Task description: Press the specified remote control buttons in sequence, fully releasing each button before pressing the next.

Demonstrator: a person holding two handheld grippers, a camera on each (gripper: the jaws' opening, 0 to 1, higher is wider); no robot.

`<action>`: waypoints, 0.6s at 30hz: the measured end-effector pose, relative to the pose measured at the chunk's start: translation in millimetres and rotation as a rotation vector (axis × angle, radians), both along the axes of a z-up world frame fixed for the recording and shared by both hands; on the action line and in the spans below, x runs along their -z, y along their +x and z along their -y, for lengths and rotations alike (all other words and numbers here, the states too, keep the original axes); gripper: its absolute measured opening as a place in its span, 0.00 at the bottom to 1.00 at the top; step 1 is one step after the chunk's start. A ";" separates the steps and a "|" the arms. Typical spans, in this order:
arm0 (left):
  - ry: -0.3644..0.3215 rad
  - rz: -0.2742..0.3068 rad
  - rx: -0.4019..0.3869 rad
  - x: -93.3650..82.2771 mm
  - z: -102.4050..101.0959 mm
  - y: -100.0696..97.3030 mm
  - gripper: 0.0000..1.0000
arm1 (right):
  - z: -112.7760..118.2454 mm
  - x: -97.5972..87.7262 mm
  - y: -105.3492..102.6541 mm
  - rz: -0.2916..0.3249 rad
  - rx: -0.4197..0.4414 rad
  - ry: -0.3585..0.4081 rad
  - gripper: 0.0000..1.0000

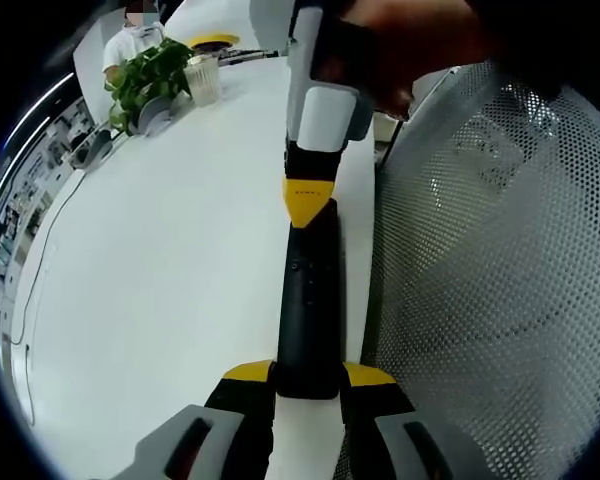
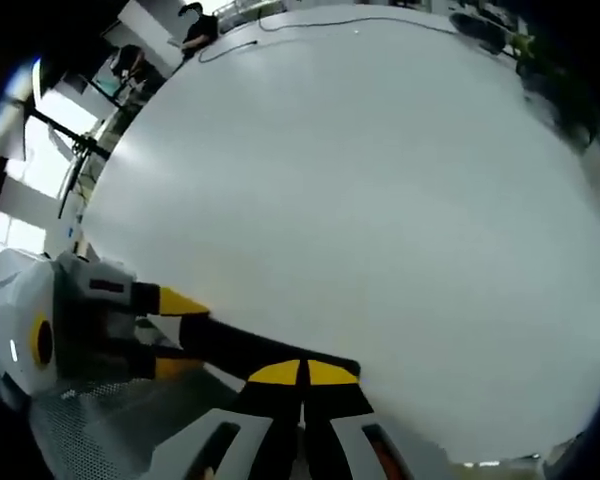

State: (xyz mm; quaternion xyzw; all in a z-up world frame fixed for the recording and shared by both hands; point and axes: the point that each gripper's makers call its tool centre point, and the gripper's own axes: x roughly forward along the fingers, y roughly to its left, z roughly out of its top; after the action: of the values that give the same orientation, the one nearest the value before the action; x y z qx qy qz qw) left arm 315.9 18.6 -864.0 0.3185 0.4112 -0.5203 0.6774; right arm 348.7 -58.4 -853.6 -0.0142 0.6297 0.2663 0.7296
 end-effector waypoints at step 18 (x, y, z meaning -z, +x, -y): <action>0.003 -0.003 -0.004 1.4 0.5 0.5 0.25 | -8.0 3.4 0.0 0.007 -0.021 0.014 0.00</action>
State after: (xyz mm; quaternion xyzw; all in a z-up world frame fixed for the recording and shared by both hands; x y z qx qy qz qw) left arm 316.3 18.1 -865.3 0.3181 0.4135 -0.5189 0.6772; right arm 348.7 -50.5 -857.0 -0.0167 0.6252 0.2782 0.7290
